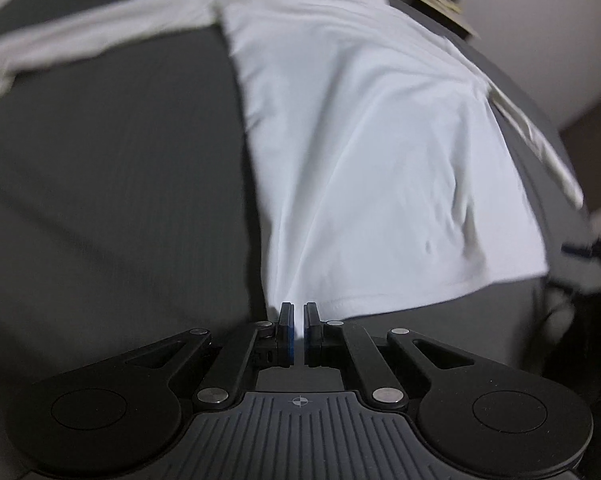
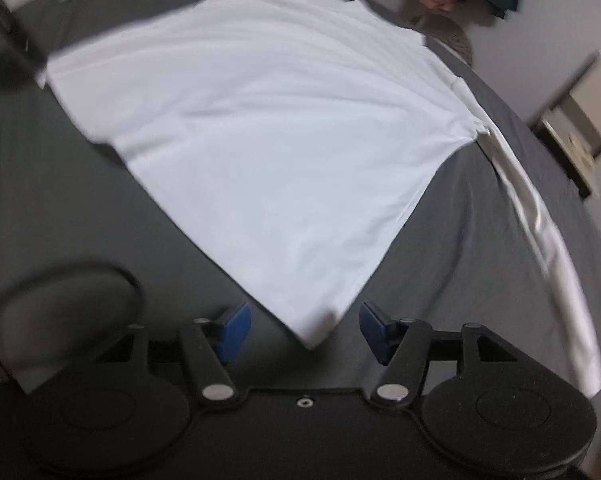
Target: Fold clothes
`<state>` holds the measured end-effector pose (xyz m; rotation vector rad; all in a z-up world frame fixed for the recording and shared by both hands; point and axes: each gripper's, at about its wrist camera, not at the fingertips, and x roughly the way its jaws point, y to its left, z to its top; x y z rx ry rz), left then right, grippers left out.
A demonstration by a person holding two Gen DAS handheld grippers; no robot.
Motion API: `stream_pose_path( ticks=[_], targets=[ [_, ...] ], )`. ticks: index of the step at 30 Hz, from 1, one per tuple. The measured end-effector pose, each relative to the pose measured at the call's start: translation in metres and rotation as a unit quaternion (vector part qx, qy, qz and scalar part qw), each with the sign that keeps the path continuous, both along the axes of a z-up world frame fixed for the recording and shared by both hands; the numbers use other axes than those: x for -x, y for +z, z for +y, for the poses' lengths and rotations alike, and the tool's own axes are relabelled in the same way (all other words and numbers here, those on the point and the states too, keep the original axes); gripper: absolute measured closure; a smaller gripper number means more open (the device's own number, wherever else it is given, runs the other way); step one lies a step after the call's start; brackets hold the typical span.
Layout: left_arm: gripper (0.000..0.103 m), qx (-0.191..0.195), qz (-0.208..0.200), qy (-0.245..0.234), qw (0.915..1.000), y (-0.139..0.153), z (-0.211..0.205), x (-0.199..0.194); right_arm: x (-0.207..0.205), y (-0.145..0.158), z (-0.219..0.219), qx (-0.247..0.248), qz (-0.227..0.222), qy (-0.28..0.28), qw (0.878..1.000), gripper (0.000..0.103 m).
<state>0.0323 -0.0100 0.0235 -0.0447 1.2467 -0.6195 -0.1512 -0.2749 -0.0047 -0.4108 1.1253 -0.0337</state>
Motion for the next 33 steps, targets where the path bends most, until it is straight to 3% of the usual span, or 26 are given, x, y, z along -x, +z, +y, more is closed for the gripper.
stream_pose_path(
  ticks=[2, 3, 4, 6, 7, 8, 10, 12, 16, 17, 19, 23, 25, 26, 28, 30, 33],
  targets=[
    [0.102, 0.029, 0.037, 0.036, 0.9982, -0.003, 0.010, 0.002, 0.002, -0.010, 0.008, 0.064, 0.024, 0.046, 0.997, 0.039],
    [0.102, 0.046, 0.054, 0.050, 0.9962, -0.005, 0.015, 0.003, 0.004, -0.014, 0.009, 0.075, 0.027, 0.058, 0.995, 0.038],
    [0.101, 0.060, 0.066, 0.063, 0.9940, -0.006, 0.020, 0.003, 0.004, -0.013, 0.002, 0.050, 0.027, 0.051, 0.997, 0.038],
    [0.101, 0.088, 0.089, 0.089, 0.9882, -0.008, 0.031, 0.004, -0.001, -0.005, -0.024, -0.064, 0.025, -0.009, 0.998, 0.038],
    [0.101, 0.100, 0.100, 0.101, 0.9848, -0.009, 0.036, 0.004, -0.002, -0.002, -0.039, -0.124, 0.020, -0.046, 0.991, 0.038],
    [0.101, 0.103, 0.102, 0.107, 0.9836, -0.008, 0.039, 0.002, -0.004, -0.001, -0.057, -0.180, 0.011, -0.083, 0.980, 0.038],
    [0.101, 0.092, 0.096, 0.115, 0.9845, -0.008, 0.041, -0.002, -0.006, -0.003, -0.092, -0.282, -0.004, -0.155, 0.947, 0.038],
    [0.101, 0.075, 0.084, 0.117, 0.9867, -0.007, 0.041, -0.007, -0.004, -0.014, -0.117, -0.340, -0.007, -0.211, 0.916, 0.039],
    [0.101, 0.067, 0.073, 0.113, 0.9886, -0.015, 0.026, -0.014, 0.003, -0.023, -0.136, -0.391, -0.017, -0.254, 0.884, 0.046],
    [0.101, 0.071, 0.081, 0.112, 0.9878, -0.019, 0.022, -0.017, 0.004, -0.023, -0.139, -0.401, -0.020, -0.260, 0.878, 0.054],
    [0.101, 0.078, 0.092, 0.109, 0.9867, -0.028, 0.016, -0.018, 0.007, -0.025, -0.141, -0.414, -0.019, -0.266, 0.870, 0.059],
    [0.102, 0.047, 0.087, 0.112, 0.9888, -0.039, 0.003, -0.014, 0.005, -0.035, -0.152, -0.446, -0.021, -0.271, 0.853, 0.061],
    [0.102, 0.041, 0.069, 0.118, 0.9897, -0.038, 0.001, -0.010, 0.005, -0.039, -0.159, -0.459, -0.022, -0.278, 0.844, 0.072],
    [0.102, 0.039, 0.060, 0.121, 0.9900, -0.036, 0.000, -0.009, 0.005, -0.042, -0.162, -0.470, -0.020, -0.281, 0.836, 0.101],
    [0.102, 0.037, 0.044, 0.125, 0.9904, -0.033, -0.002, -0.005, 0.004, -0.048, -0.164, -0.497, -0.006, -0.281, 0.821, 0.100],
    [0.103, 0.030, 0.027, 0.123, 0.9915, -0.027, -0.004, -0.002, 0.000, -0.047, -0.160, -0.484, -0.005, -0.278, 0.830, 0.099],
    [0.103, 0.017, 0.003, 0.119, 0.9927, -0.015, -0.004, 0.001, 0.005, -0.035, -0.162, -0.480, -0.025, -0.278, 0.832, 0.100]
  ],
)
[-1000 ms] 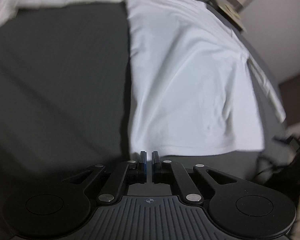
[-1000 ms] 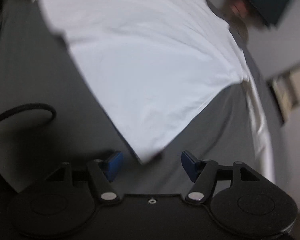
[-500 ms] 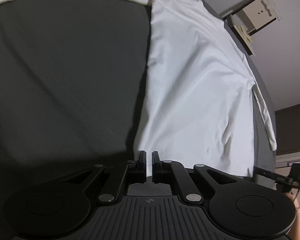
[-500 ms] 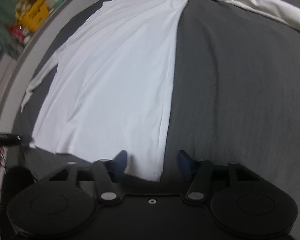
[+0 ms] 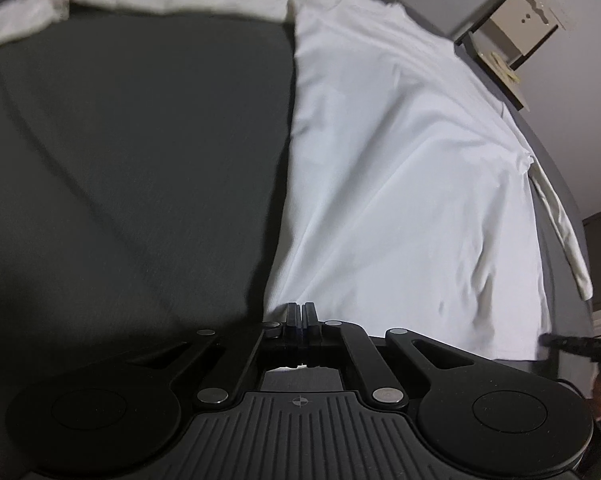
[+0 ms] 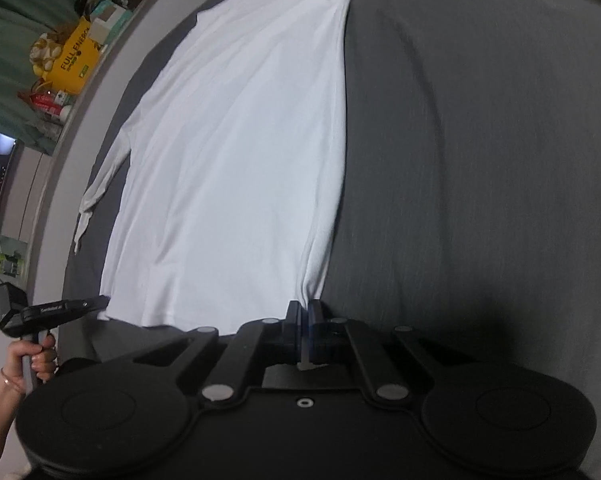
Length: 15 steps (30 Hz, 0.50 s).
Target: Fold clothes
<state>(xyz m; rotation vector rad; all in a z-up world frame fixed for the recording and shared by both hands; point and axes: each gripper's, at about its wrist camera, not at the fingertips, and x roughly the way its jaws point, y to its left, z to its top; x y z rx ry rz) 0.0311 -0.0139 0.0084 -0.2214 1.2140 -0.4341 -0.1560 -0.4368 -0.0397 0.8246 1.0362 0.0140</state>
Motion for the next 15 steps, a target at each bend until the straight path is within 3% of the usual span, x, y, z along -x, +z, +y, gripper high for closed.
stream_pose_path(
  ticks=[7, 10, 13, 15],
  targets=[
    [0.103, -0.020, -0.031, -0.024, 0.9990, 0.040, 0.022, 0.002, 0.025, 0.062, -0.024, 0.037, -0.014, 0.004, 0.999, 0.100],
    [0.102, -0.008, -0.031, -0.035, 0.9989, 0.038, 0.023, 0.000, 0.018, 0.055, -0.022, 0.044, 0.008, 0.012, 0.999, 0.100],
    [0.102, 0.035, 0.006, -0.014, 0.9993, 0.026, 0.027, -0.006, 0.009, 0.032, -0.016, 0.051, 0.038, 0.021, 0.998, 0.099],
    [0.102, 0.041, 0.025, -0.008, 0.9988, 0.020, 0.026, -0.007, 0.005, 0.018, -0.014, 0.057, 0.057, 0.025, 0.996, 0.094]
  ],
)
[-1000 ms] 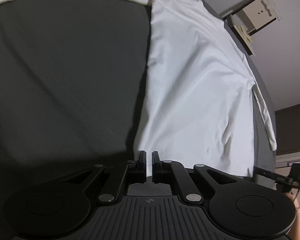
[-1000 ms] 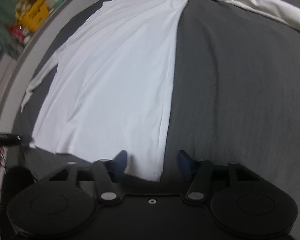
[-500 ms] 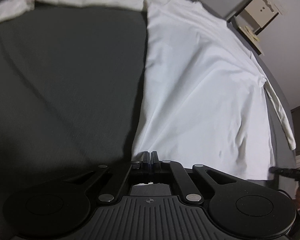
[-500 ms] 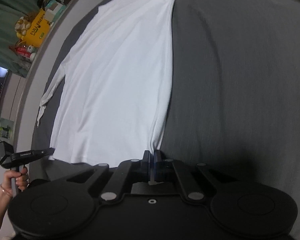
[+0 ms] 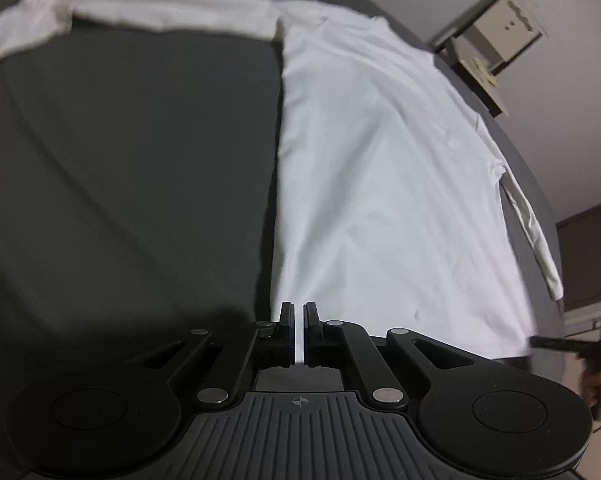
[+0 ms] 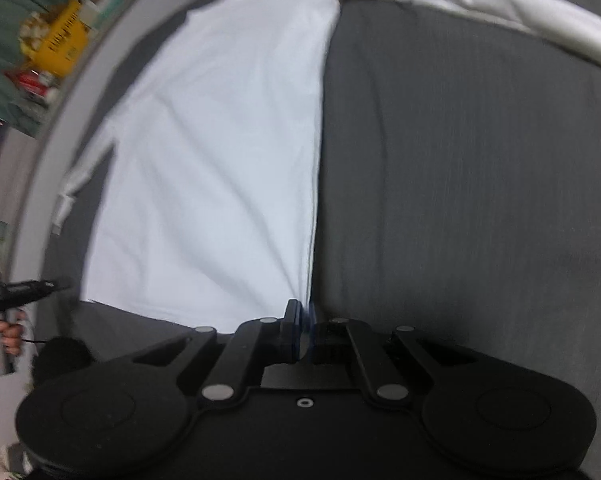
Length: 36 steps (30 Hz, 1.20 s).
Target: Fold clothes
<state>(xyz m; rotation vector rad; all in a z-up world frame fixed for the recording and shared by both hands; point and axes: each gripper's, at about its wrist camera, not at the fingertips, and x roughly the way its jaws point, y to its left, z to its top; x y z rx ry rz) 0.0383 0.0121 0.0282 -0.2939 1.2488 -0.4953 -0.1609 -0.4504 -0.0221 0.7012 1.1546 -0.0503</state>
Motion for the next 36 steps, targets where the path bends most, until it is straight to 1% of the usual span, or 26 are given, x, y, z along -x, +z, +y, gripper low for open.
stream_pose_path(
  ticks=[1, 3, 4, 6, 8, 10, 12, 13, 16, 17, 20, 22, 25, 28, 31, 32, 35, 36],
  targets=[
    [0.102, -0.007, -0.002, -0.004, 1.0000, -0.001, -0.001, 0.000, -0.001, -0.006, 0.001, 0.007, 0.010, 0.002, 1.000, 0.093],
    [0.102, -0.025, -0.006, -0.015, 0.9995, -0.003, -0.006, 0.002, -0.001, -0.015, -0.001, 0.001, 0.018, -0.003, 1.000, 0.079],
    [0.101, -0.032, -0.006, -0.018, 0.9993, -0.004, -0.008, 0.003, -0.001, -0.017, -0.002, -0.009, 0.016, -0.008, 1.000, 0.076],
    [0.101, -0.029, 0.005, -0.018, 0.9994, -0.008, -0.012, 0.002, 0.001, -0.018, -0.006, -0.033, 0.005, -0.018, 0.999, 0.062],
    [0.101, -0.018, 0.014, -0.018, 0.9996, -0.011, -0.016, 0.000, -0.001, -0.019, -0.006, -0.043, 0.004, -0.018, 0.999, 0.058],
    [0.101, -0.011, 0.018, -0.021, 0.9996, -0.014, -0.019, 0.000, -0.002, -0.021, -0.007, -0.050, 0.001, -0.016, 0.999, 0.056],
    [0.101, -0.020, 0.033, -0.018, 0.9991, -0.020, -0.018, -0.002, 0.000, -0.025, -0.011, -0.065, -0.007, -0.023, 0.998, 0.053],
    [0.101, -0.024, 0.041, -0.016, 0.9987, -0.024, -0.017, -0.003, 0.001, -0.027, -0.013, -0.074, -0.012, -0.028, 0.997, 0.053],
    [0.101, -0.011, 0.079, -0.003, 0.9968, -0.036, -0.011, -0.007, 0.005, -0.031, -0.017, -0.096, -0.023, -0.043, 0.994, 0.052],
    [0.101, -0.008, 0.081, 0.000, 0.9966, -0.038, -0.010, -0.007, 0.006, -0.032, -0.018, -0.102, -0.025, -0.048, 0.993, 0.052],
    [0.101, 0.000, 0.072, -0.003, 0.9974, -0.040, -0.010, -0.005, 0.006, -0.036, -0.020, -0.120, -0.030, -0.062, 0.990, 0.052],
    [0.101, 0.024, 0.065, 0.001, 0.9976, -0.040, -0.008, -0.003, 0.007, -0.037, -0.020, -0.125, -0.033, -0.065, 0.989, 0.052],
    [0.101, 0.081, 0.091, 0.017, 0.9924, -0.042, -0.001, -0.003, 0.007, -0.037, -0.020, -0.126, -0.035, -0.065, 0.989, 0.052],
    [0.100, 0.013, 0.090, 0.020, 0.9957, -0.043, -0.003, 0.004, 0.005, -0.036, -0.018, -0.123, -0.038, -0.062, 0.990, 0.050],
    [0.101, -0.008, 0.083, 0.034, 0.9960, -0.040, -0.005, 0.008, 0.004, -0.035, -0.017, -0.122, -0.042, -0.058, 0.990, 0.047],
    [0.101, -0.021, 0.076, 0.034, 0.9963, -0.037, -0.009, 0.010, 0.004, -0.035, -0.017, -0.121, -0.042, -0.057, 0.990, 0.047],
    [0.101, -0.077, 0.032, 0.001, 0.9965, -0.028, -0.034, 0.020, 0.005, -0.036, -0.018, -0.122, -0.045, -0.057, 0.990, 0.046],
    [0.101, -0.104, 0.006, -0.018, 0.9944, -0.025, -0.045, 0.026, 0.006, -0.036, -0.018, -0.123, -0.046, -0.057, 0.990, 0.045]
  ],
)
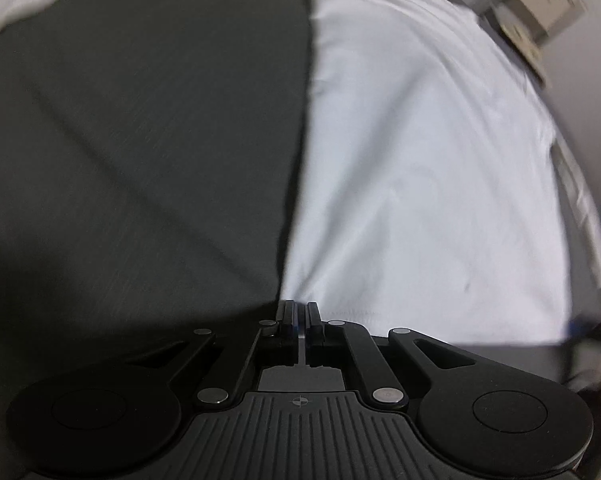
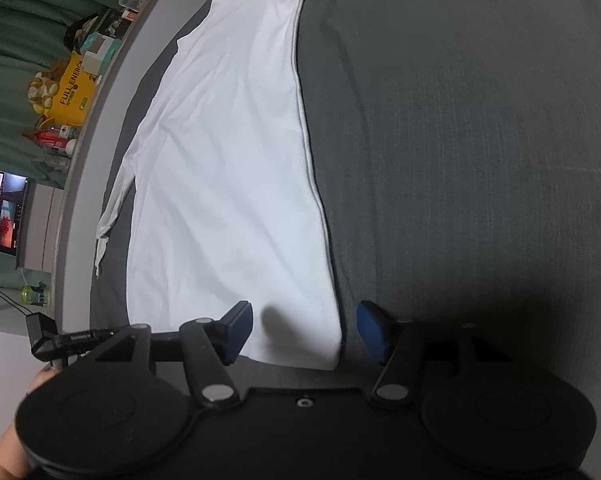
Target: Fold clothes
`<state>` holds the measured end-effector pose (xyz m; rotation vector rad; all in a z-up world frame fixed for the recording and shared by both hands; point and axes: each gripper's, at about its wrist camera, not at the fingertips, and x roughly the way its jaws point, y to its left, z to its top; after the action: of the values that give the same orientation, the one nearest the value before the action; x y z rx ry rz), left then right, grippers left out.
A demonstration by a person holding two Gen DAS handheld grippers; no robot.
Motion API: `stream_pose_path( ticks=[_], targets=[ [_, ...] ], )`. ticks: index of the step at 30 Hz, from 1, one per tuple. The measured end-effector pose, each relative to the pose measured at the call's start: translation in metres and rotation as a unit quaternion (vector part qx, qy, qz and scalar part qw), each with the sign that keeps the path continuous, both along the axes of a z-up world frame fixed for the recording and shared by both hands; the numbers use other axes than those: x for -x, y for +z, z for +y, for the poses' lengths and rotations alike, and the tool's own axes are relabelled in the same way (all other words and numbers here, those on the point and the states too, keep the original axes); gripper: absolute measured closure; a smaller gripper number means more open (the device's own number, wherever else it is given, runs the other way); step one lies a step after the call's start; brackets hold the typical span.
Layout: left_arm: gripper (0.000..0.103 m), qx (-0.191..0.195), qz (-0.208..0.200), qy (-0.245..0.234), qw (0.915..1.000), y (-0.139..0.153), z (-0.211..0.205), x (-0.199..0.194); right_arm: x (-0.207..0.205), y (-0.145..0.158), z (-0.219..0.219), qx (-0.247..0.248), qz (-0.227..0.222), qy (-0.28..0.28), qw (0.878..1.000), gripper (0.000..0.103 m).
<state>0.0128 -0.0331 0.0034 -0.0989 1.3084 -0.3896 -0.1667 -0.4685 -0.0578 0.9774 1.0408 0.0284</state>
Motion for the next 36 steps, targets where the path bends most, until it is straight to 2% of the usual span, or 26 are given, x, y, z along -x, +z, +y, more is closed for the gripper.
stream_pose_path(
  ticks=[2, 4, 5, 6, 7, 8, 10, 11, 15, 18, 21, 25, 28, 29, 30, 34, 35, 36],
  targets=[
    [0.100, -0.042, -0.041, -0.049, 0.9971, 0.005, -0.022, 0.007, 0.001, 0.000, 0.000, -0.001, -0.002, 0.001, 1.000, 0.044],
    [0.088, -0.088, -0.075, -0.104, 0.9879, 0.008, -0.041, 0.016, 0.001, 0.000, 0.000, -0.001, -0.003, 0.002, 1.000, 0.043],
    [0.063, -0.087, -0.075, -0.122, 0.9858, 0.008, -0.048, 0.020, 0.001, 0.000, 0.000, -0.001, -0.004, 0.002, 1.000, 0.043],
    [0.024, -0.086, -0.074, -0.139, 0.9837, 0.007, -0.054, 0.024, 0.001, 0.000, 0.000, -0.001, -0.004, 0.002, 1.000, 0.043],
    [0.008, -0.088, -0.063, -0.145, 0.9835, 0.004, -0.060, 0.027, 0.001, 0.001, 0.000, -0.001, -0.005, 0.002, 1.000, 0.043],
    [0.002, -0.092, -0.054, -0.150, 0.9829, 0.001, -0.066, 0.029, 0.001, 0.001, 0.000, 0.000, -0.005, 0.003, 1.000, 0.042],
    [0.002, -0.123, -0.067, -0.157, 0.9776, 0.001, -0.075, 0.032, 0.002, 0.001, 0.000, 0.001, -0.006, 0.004, 1.000, 0.042],
    [0.002, -0.115, -0.066, -0.153, 0.9792, 0.003, -0.074, 0.031, 0.002, 0.001, 0.000, 0.001, -0.006, 0.004, 1.000, 0.042],
    [0.001, -0.007, -0.032, -0.087, 0.9956, 0.010, -0.046, 0.020, 0.003, 0.000, 0.000, -0.002, -0.007, 0.002, 1.000, 0.042],
    [0.001, 0.064, 0.010, -0.010, 0.9979, 0.002, -0.018, 0.006, 0.003, -0.001, -0.001, -0.006, -0.008, 0.000, 1.000, 0.041],
    [0.001, 0.125, 0.051, 0.059, 0.9892, -0.010, 0.010, -0.003, 0.003, -0.001, -0.001, -0.008, -0.009, -0.001, 1.000, 0.041],
    [0.004, 0.113, 0.041, 0.044, 0.9918, -0.011, 0.007, -0.004, 0.004, -0.001, -0.001, -0.012, -0.012, -0.002, 1.000, 0.041],
    [0.032, 0.089, 0.021, 0.038, 0.9951, -0.008, 0.006, -0.013, 0.004, -0.001, -0.001, -0.012, -0.012, -0.003, 1.000, 0.043],
    [0.049, 0.083, 0.014, 0.039, 0.9957, -0.007, 0.009, -0.017, 0.004, -0.001, -0.001, -0.011, -0.013, -0.002, 1.000, 0.047],
    [0.060, 0.077, 0.012, 0.040, 0.9961, -0.007, 0.011, -0.020, 0.004, -0.001, 0.000, -0.011, -0.014, -0.002, 1.000, 0.053],
    [0.085, 0.080, 0.011, 0.041, 0.9959, -0.012, 0.028, -0.021, 0.000, -0.002, 0.002, -0.010, -0.011, 0.007, 1.000, 0.058],
    [0.096, 0.081, 0.014, 0.038, 0.9959, -0.013, 0.029, -0.020, -0.001, -0.002, 0.002, -0.011, -0.010, 0.009, 1.000, 0.060],
    [0.098, 0.082, 0.016, 0.037, 0.9958, -0.015, 0.029, -0.019, -0.002, -0.003, 0.003, -0.011, -0.008, 0.010, 1.000, 0.064]
  ],
)
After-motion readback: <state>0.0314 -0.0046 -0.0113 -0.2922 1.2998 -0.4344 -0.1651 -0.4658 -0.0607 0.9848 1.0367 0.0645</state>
